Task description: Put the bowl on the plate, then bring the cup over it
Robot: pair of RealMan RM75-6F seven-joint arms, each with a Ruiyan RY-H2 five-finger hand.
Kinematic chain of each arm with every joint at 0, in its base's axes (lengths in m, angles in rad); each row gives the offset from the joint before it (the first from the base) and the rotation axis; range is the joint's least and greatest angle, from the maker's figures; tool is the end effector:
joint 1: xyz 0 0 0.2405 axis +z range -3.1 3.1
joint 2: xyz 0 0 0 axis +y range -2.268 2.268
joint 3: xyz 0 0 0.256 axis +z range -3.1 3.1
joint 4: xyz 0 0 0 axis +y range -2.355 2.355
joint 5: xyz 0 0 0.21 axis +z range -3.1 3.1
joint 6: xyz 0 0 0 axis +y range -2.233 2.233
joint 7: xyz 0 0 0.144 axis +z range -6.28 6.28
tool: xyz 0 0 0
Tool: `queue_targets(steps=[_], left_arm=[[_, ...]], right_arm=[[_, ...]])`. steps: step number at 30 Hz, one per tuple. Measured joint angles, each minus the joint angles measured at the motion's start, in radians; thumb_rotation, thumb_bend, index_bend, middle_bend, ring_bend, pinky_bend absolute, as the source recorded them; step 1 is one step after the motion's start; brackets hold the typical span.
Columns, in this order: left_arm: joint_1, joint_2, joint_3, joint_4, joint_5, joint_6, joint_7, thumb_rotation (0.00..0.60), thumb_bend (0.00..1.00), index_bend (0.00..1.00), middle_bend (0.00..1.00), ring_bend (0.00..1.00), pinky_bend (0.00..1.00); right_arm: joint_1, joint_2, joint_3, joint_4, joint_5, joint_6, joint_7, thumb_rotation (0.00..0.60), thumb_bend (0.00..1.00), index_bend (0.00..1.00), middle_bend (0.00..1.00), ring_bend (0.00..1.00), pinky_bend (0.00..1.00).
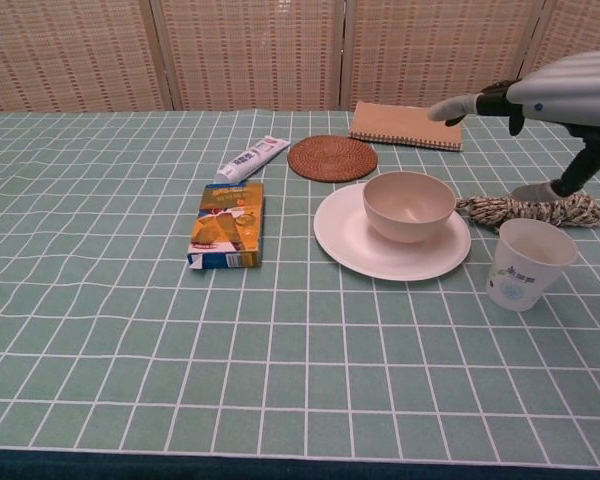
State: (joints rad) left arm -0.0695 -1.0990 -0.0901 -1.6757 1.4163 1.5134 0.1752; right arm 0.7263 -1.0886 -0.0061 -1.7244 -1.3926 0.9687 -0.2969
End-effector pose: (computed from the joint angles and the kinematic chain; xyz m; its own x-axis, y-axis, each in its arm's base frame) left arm -0.3088 0.1831 0.1732 0.5051 -0.0424 0.8620 0.8613 0.0879 -0.5004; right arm -0.1787 -0.3125 0.0894 0.7164 -0.1525 0.6808 -0.6325 -0.5539 0.5414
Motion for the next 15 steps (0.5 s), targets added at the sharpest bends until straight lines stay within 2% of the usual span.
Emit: queue_targets(steps=[8, 15], left_arm=[[-0.014, -0.003, -0.002, -0.015, 0.01, -0.007, 0.016, 0.6, 0.33, 0.2, 0.01, 0.09, 0.0], [-0.011, 0.002, 0.003, -0.027, 0.009, -0.004, 0.024, 0.6, 0.33, 0.2, 0.01, 0.09, 0.0]], right_arm=[[-0.079, 0.031, -0.069, -0.031, -0.08, 0.032, 0.039, 0.6, 0.14, 0.0, 0.12, 0.07, 0.28], [-0.09, 0.015, -0.075, -0.003, -0.087, -0.001, 0.045, 0.6, 0.13, 0.0, 0.12, 0.07, 0.28]])
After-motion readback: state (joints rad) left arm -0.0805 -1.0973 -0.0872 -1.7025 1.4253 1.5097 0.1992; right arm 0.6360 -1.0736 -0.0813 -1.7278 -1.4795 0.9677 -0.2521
